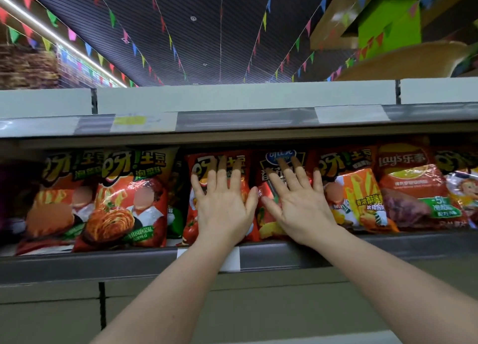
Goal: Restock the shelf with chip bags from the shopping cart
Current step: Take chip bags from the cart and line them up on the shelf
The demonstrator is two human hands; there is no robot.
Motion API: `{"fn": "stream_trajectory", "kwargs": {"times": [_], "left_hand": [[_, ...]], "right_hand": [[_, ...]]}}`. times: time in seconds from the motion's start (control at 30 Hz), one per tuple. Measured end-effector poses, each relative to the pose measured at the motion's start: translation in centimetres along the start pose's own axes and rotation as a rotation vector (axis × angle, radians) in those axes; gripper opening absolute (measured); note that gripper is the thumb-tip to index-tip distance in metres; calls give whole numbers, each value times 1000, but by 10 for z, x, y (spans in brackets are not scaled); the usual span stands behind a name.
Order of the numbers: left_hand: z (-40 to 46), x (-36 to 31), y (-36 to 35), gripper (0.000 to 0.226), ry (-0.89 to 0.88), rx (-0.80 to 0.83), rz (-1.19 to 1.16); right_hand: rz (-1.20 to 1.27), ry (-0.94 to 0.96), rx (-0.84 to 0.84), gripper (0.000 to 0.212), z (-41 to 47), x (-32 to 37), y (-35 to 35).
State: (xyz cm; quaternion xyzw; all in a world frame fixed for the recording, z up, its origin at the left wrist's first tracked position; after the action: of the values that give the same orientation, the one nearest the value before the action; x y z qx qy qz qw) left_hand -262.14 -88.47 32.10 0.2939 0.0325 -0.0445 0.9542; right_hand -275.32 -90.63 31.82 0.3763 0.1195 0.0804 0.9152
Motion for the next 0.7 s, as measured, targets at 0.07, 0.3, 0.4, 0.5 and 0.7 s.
{"fn": "stream_trajectory", "kwargs": {"times": [0.07, 0.3, 0.4, 0.5, 0.7], "left_hand": [[-2, 3, 6, 91, -11, -2, -23], [-16, 20, 25, 56, -114, -197, -174], [-23, 37, 26, 68, -65, -114, -224], [-30, 56, 30, 73, -22, -114, -222], [-36, 96, 46, 66, 107, -116, -123]], "right_hand": [[53, -1, -40, 93, -3, 3, 8], [361, 125, -286, 55, -19, 41, 26], [351, 201, -328, 45, -18, 63, 26], [392, 267, -287, 47, -15, 84, 28], [568, 386, -182, 49, -1, 119, 34]]}}
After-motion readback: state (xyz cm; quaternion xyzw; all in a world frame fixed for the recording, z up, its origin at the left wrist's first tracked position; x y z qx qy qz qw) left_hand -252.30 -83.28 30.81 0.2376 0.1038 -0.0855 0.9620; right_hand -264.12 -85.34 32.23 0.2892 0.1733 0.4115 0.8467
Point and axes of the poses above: each hand's wrist, its own z-axis towards the middle knuckle, its own y-axis out of the back of the hand, x = y × z, the point moved 4 cm from there along z, towards the middle knuckle, and after that the axes turned 5 degrees about -z, right-handed, at the moved point
